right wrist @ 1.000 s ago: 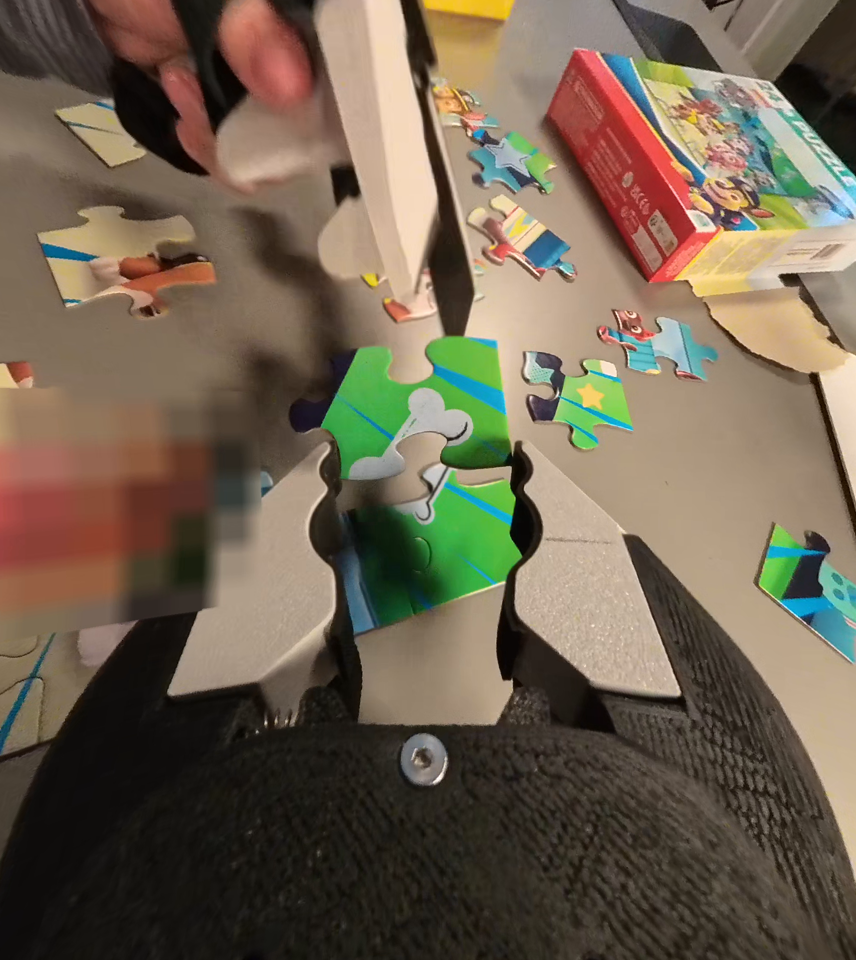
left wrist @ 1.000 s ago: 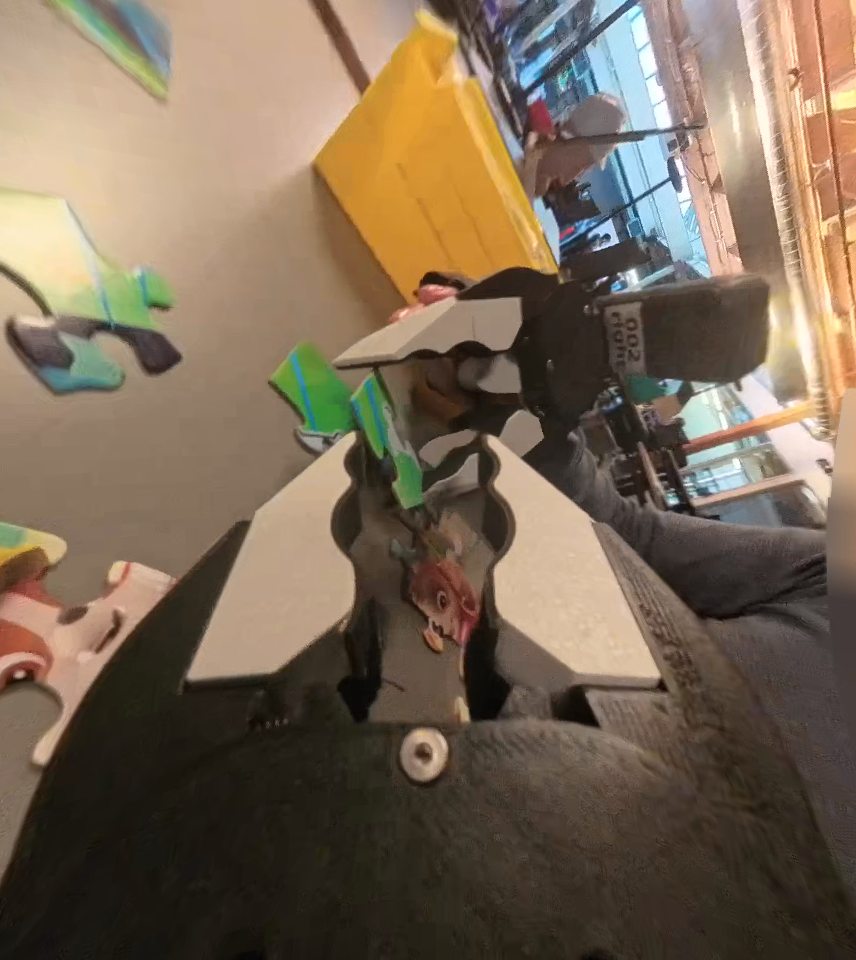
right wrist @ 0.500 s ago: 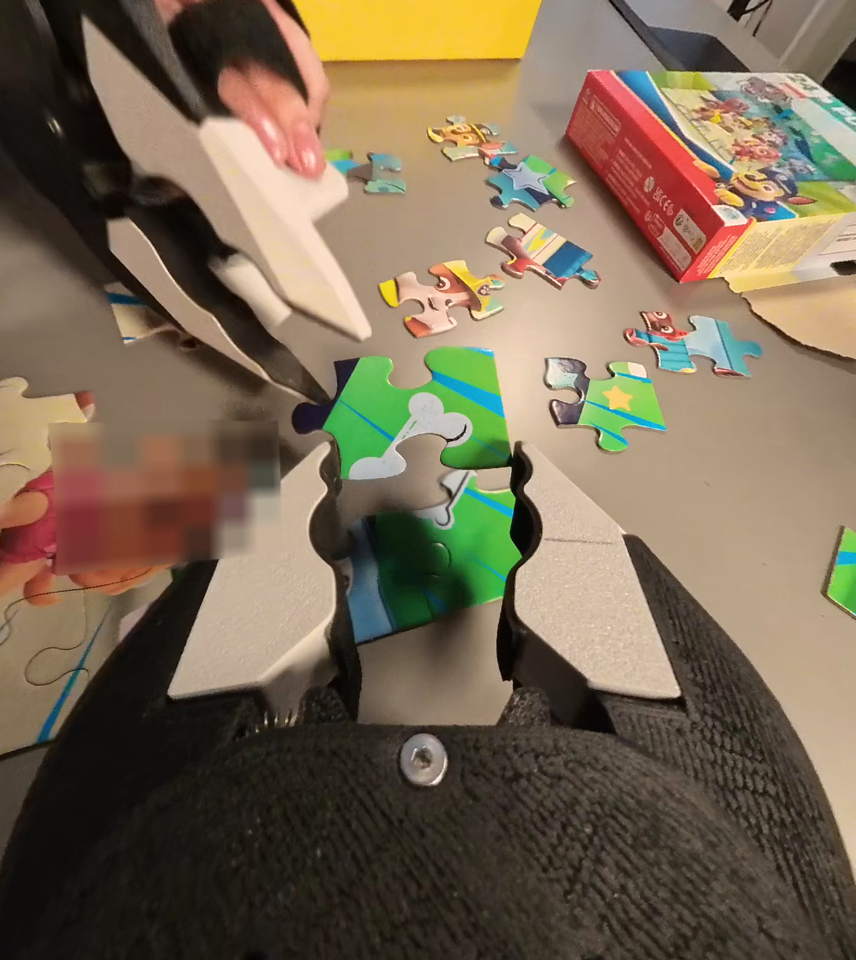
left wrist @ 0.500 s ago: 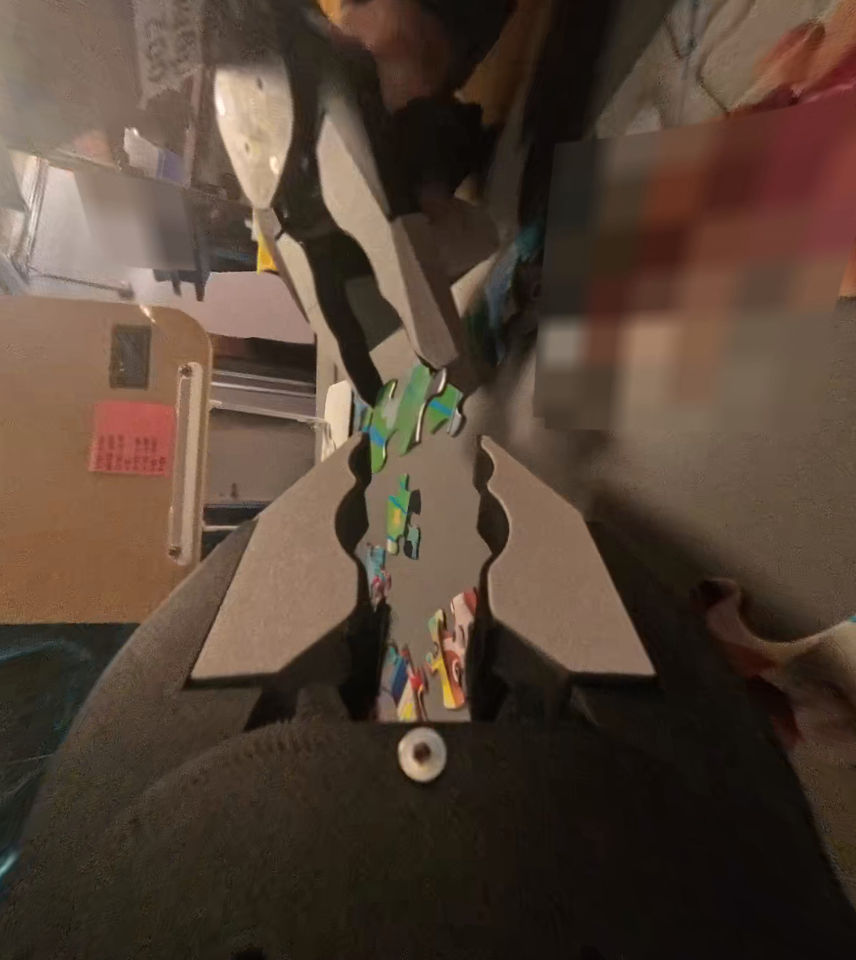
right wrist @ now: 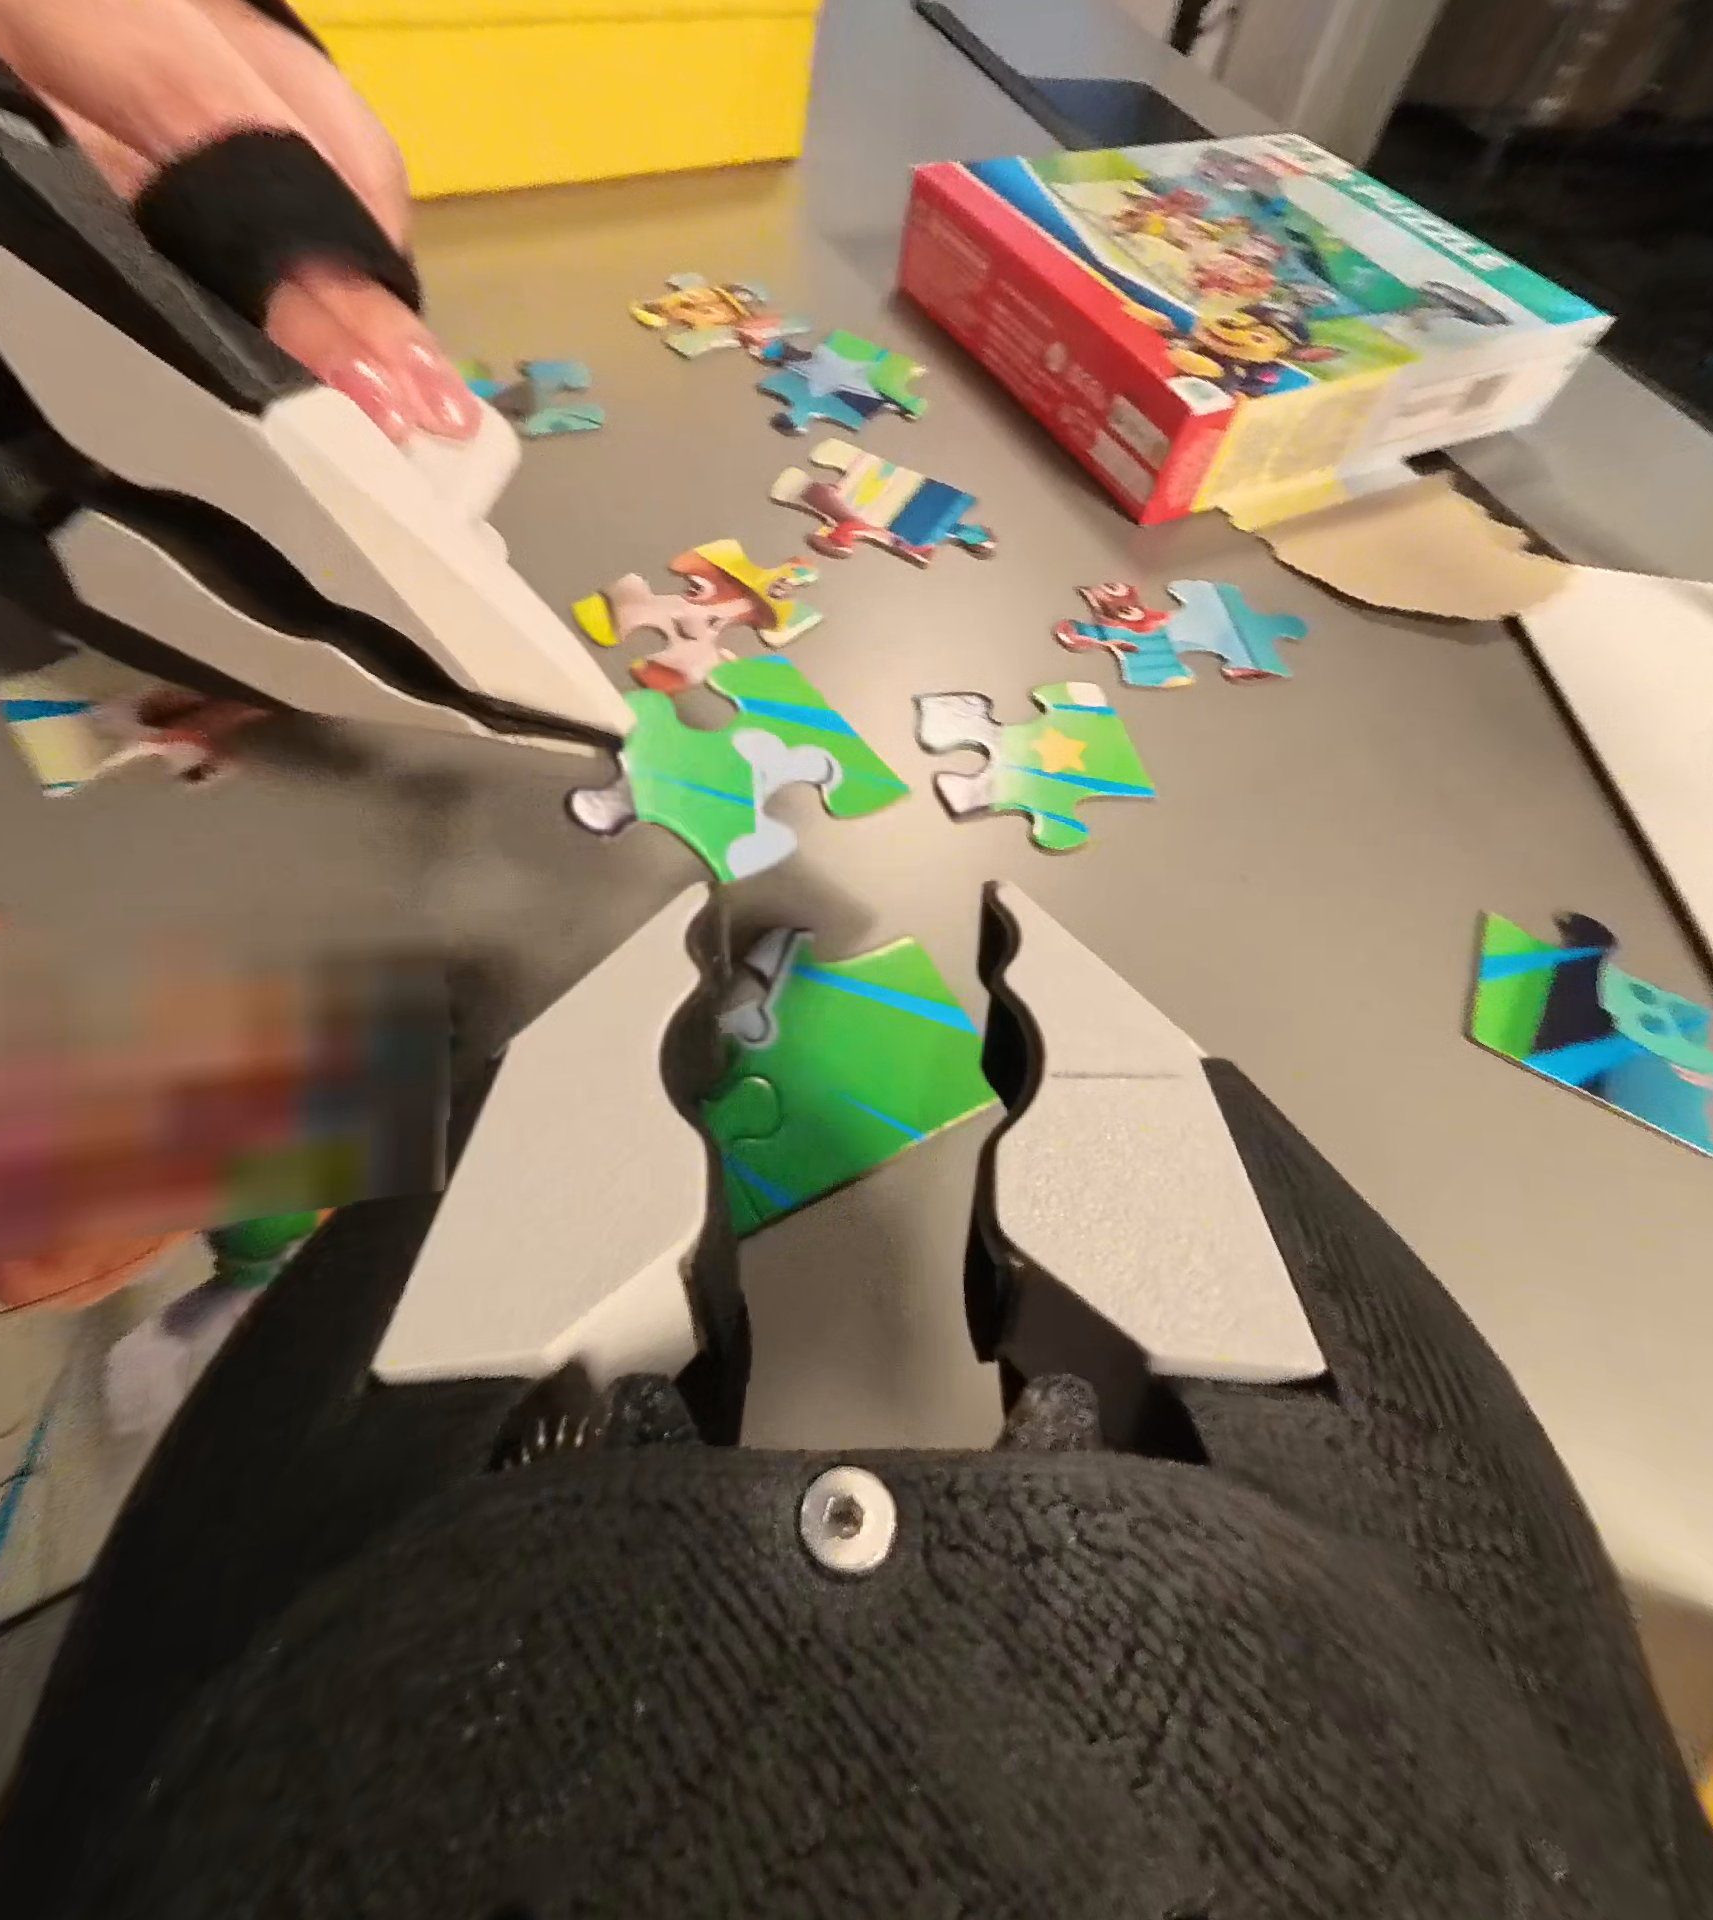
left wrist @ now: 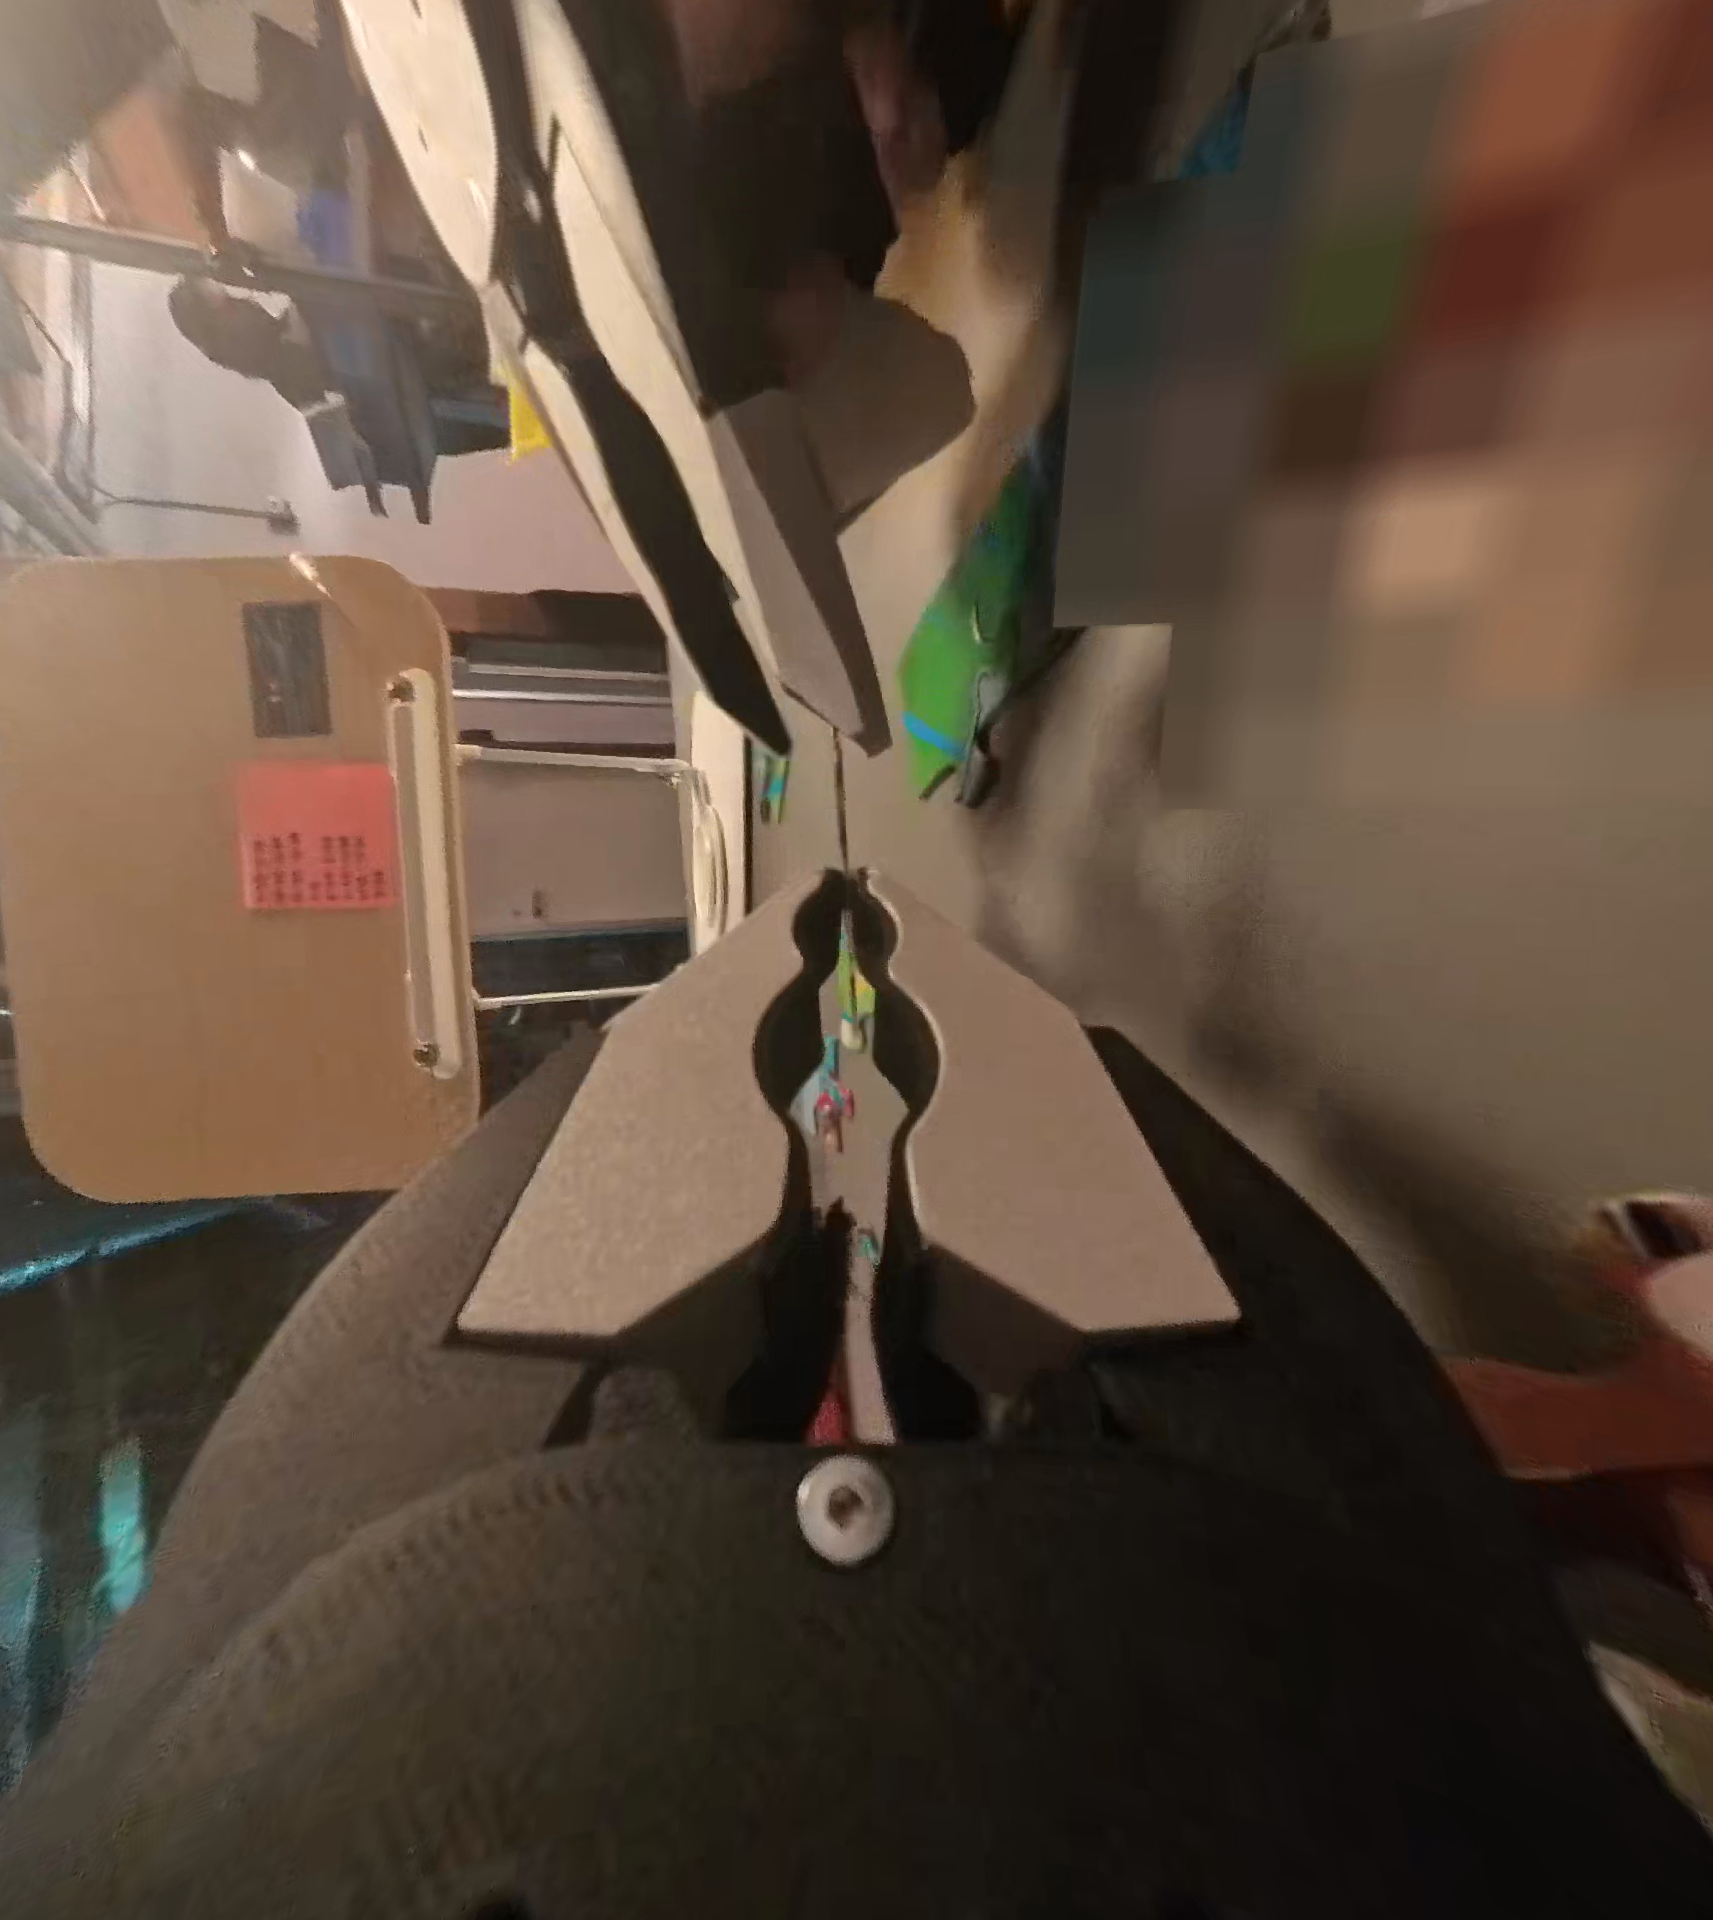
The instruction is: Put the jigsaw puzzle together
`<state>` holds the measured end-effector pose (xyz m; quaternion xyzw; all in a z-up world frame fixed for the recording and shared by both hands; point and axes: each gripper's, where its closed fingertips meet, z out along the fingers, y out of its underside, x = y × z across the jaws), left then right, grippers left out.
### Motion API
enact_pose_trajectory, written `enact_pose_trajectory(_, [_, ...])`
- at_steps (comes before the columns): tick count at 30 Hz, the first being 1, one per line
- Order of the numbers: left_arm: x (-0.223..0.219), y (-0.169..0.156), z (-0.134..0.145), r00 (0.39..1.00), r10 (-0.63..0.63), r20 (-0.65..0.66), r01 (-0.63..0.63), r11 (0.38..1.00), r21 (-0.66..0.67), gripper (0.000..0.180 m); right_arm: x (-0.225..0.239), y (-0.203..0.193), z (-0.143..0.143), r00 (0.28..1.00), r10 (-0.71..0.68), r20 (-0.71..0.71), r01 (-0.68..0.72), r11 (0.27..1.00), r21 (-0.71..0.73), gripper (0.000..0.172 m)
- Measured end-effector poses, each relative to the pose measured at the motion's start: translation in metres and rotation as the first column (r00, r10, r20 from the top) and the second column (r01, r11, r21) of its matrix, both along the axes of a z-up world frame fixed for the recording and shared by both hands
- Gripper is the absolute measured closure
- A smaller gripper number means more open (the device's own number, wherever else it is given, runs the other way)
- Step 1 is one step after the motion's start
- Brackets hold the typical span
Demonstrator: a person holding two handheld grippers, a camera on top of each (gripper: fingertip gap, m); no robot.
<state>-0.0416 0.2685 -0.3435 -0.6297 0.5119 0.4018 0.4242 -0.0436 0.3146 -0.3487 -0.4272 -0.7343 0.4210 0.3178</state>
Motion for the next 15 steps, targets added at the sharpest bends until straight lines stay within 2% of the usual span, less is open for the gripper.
enact_pose_trajectory(2, [-0.002,0.002,-0.002,1.0,0.013,0.017,-0.012,0.999,-0.035,0.18,-0.004,0.016,-0.004,0.996,-0.092,-0.01,0.092,0.992,0.081,0.149])
enact_pose_trajectory(4, [0.002,0.001,-0.004,1.0,-0.014,-0.008,0.014,0.999,-0.032,0.18,-0.002,0.025,-0.005,0.992,-0.125,-0.008,0.125,0.986,0.109,0.155])
enact_pose_trajectory(6, [0.006,-0.001,-0.013,0.998,-0.048,-0.041,0.046,0.998,-0.053,0.18,-0.001,0.029,-0.004,0.989,-0.145,0.011,0.144,0.987,0.065,0.169])
enact_pose_trajectory(9, [0.01,-0.003,-0.026,0.991,-0.098,-0.097,0.089,0.991,-0.096,0.18,0.0,0.03,-0.009,0.986,-0.151,0.064,0.149,0.988,0.034,0.172])
enact_pose_trajectory(15, [0.012,-0.001,-0.029,0.973,-0.19,-0.133,0.175,0.978,-0.118,0.18,0.006,0.019,-0.031,0.971,-0.103,0.215,0.103,0.995,0.012,0.172])
